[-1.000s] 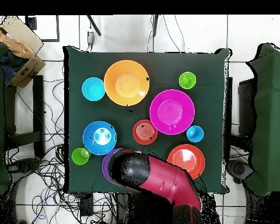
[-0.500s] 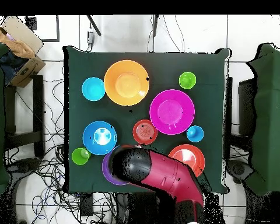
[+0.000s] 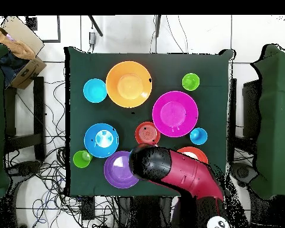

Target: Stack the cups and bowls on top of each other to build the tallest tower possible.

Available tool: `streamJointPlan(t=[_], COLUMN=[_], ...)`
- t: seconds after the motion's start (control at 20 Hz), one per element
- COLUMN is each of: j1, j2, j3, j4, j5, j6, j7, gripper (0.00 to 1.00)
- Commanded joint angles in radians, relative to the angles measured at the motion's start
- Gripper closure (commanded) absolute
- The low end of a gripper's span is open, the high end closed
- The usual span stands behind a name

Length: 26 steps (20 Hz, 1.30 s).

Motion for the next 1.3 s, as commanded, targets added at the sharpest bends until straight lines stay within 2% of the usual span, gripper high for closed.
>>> streamJointPlan(t=[0.05,0.25,0.8,1.3], j1=[-0.021,-0.044,-0.105,-0.132], j2=[0.088,0.165,0.264,0.336], j3=[0.139,0.167,0.226,0.251], j4=[0.041,0.049,0.033,-0.014], j5=[-0.106,-0.154,-0.255,-0.333], j6=[-0.105,-0.205,-0.323,-0.370], j7=[-0.011,0.005,0.037,0.059], gripper=[0.00,0.00,0.00,0.00])
